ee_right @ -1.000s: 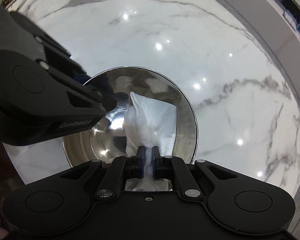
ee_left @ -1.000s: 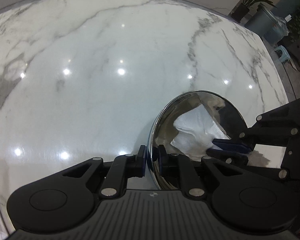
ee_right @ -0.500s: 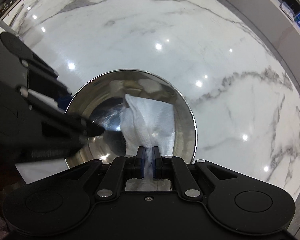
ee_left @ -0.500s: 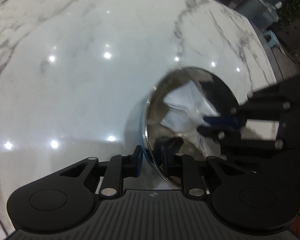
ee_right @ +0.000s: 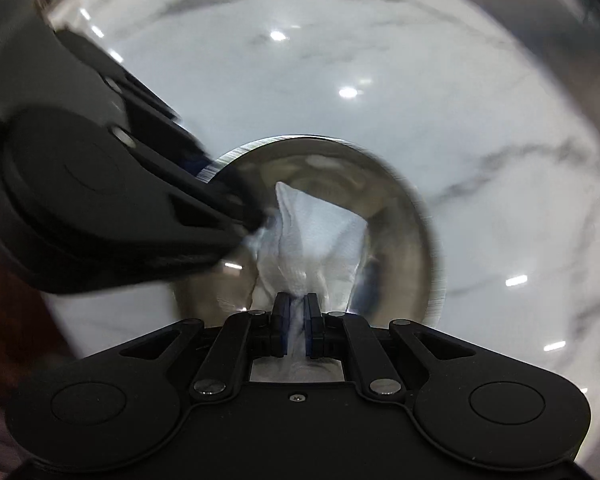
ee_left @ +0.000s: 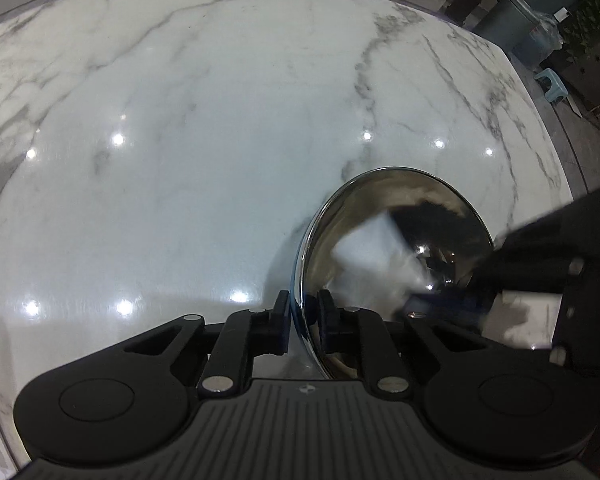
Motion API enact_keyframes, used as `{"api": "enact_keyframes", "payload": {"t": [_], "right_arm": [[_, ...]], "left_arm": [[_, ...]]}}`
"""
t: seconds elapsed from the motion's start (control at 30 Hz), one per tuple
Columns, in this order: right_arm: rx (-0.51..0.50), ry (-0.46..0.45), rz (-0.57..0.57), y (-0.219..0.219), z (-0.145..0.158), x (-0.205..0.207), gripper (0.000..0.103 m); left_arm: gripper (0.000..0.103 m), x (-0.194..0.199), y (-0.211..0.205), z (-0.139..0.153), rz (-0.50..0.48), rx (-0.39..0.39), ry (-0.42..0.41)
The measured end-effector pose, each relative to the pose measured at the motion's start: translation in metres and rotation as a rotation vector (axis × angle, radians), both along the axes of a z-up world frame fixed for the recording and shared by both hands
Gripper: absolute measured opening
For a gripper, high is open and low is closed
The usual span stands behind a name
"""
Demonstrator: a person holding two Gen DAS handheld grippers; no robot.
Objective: Clean bowl
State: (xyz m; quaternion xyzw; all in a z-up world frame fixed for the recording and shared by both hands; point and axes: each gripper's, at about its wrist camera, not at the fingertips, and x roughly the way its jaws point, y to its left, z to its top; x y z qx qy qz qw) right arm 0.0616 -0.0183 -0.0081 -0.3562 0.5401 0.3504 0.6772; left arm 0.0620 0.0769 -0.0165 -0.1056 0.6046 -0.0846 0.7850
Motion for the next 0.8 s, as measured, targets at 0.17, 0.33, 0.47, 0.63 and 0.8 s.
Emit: {"api": "enact_keyframes", "payload": {"t": [0.17,0.33,0.47,0.63,0.8], "right_arm": [[0.022,0.01,-0.031,-0.004,0.0,0.003,0.005],[0.045,0.037,-0.057,-0.008,-0.001,0.007,0.005],[0.052,0.041,-0.064,-0.009,-0.001,0.007,0.005],[0.052,0.062,-0.077,-0.009,-0.002,0.009,0.006],[0.19,0.237,-0.111,-0.026,0.014,0.016,0.006]], "left_arm": [[0.013,0.0,0.001,-0.002,0.011,-0.018,0.029],[0.021,-0.005,-0.003,-0.005,-0.023,-0.039,0.07],[0.021,-0.007,-0.006,-0.004,-0.046,-0.024,0.064],[0.014,-0.005,0.001,-0.002,-0.018,-0.023,0.04],[0.011,-0.001,0.001,0.0,0.013,0.021,-0.001]]}}
